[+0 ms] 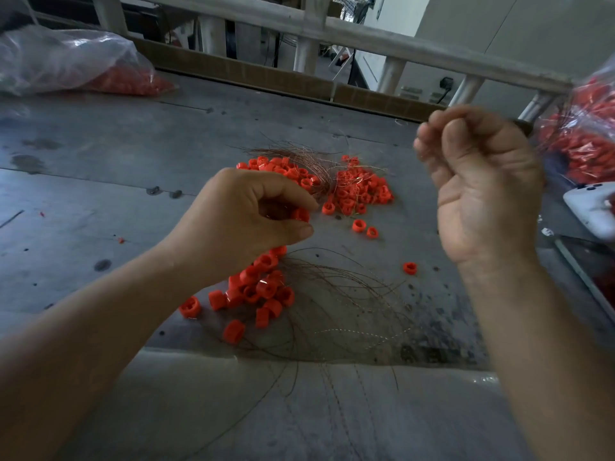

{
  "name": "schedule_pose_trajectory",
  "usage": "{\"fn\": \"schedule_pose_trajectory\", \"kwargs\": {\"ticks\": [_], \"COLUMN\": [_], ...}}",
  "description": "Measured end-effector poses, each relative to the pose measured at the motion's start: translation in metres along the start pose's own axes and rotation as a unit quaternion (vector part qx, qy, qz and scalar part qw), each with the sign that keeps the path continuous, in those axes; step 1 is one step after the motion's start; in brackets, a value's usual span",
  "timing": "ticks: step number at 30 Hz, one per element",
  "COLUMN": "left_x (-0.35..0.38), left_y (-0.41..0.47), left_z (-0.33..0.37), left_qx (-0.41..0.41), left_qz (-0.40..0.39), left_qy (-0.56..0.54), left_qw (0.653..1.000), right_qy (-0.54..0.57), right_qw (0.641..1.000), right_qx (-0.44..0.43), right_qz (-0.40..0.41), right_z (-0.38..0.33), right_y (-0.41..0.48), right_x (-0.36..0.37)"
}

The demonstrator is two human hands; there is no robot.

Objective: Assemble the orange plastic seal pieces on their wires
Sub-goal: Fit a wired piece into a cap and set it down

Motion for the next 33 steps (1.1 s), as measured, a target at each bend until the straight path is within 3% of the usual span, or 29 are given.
{"fn": "schedule_pose_trajectory", "kwargs": {"ticks": [9, 19, 27, 33], "left_x": [0.001, 0.003, 0.017, 0.047], "left_y": [0.001, 0.002, 0.037, 0.067], "left_z": [-0.003, 0.002, 0.037, 0.038], "left_qx": [-0.011, -0.018, 0.03, 0.053], "left_qz": [0.005, -0.01, -0.128, -0.186], "left_qy": [-0.024, 0.02, 0.183, 0.205], "left_qw": [1.0, 1.0, 0.974, 0.96], "right_qy": [0.157, 0.043, 0.136, 0.182], "right_qw": [0.982, 0.98, 0.975, 0.969], "right_qx": [0.055, 0.181, 0.158, 0.155], "right_qz": [0.089, 0.071, 0.08, 0.068], "right_z": [-0.006, 0.011, 0.005, 0.005], "right_y": [0.005, -0.001, 0.003, 0.001], "right_x": [-0.01, -0.007, -0.003, 0.004]}}
Point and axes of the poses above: each hand's wrist, its own y-axis towards the middle knuckle, its own x-axis out of the palm, z = x × y, the point moved 2 cm from there along y, towards the middle knuckle, and after that the axes turned 14 degrees about -z, right-handed, at the moved point
